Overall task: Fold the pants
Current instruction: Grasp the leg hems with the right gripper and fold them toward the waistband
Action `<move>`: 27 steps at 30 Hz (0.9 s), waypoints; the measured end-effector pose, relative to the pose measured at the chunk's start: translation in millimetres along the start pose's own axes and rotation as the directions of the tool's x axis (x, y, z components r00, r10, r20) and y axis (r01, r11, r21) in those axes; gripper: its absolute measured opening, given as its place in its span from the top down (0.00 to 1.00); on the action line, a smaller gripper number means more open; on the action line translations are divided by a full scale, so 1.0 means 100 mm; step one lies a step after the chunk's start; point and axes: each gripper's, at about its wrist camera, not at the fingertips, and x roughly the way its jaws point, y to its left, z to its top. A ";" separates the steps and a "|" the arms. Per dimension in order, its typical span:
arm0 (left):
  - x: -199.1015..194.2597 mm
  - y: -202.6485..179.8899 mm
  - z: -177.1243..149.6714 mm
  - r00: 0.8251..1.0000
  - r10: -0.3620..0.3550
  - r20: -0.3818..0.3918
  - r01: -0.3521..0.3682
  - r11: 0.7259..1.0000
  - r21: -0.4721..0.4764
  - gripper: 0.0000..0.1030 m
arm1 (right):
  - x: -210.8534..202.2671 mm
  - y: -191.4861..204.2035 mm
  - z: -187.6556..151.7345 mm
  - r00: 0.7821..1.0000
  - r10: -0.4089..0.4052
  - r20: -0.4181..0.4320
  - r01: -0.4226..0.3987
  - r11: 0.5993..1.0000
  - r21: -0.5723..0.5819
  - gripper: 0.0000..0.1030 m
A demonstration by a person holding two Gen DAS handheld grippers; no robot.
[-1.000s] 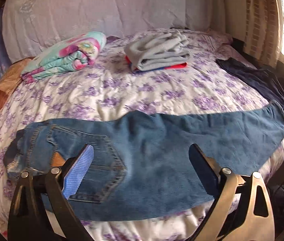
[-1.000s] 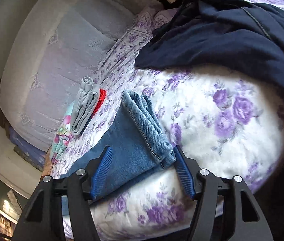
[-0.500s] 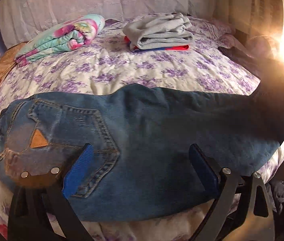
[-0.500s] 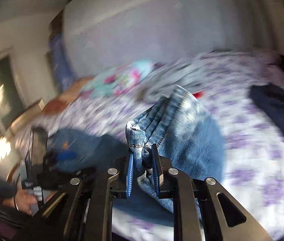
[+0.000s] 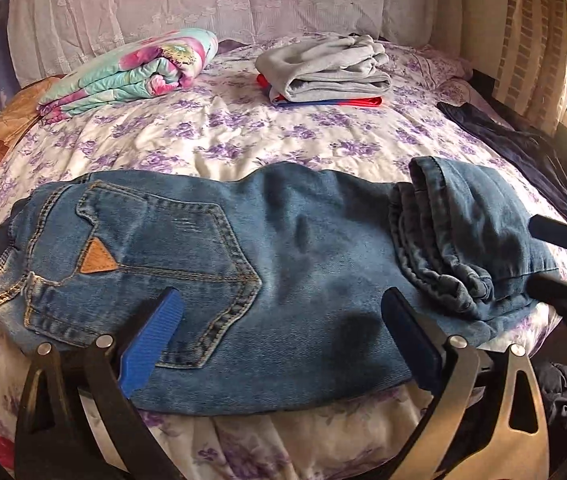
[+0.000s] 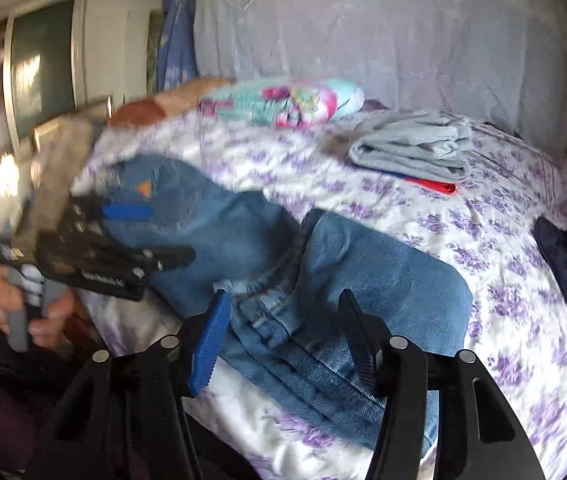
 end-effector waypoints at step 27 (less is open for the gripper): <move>-0.02 0.05 -0.05 1.000 -0.003 0.009 0.003 1.000 0.008 0.05 | 0.28 0.19 -0.15 0.984 0.138 -0.112 -0.140 0.990 -0.007 0.57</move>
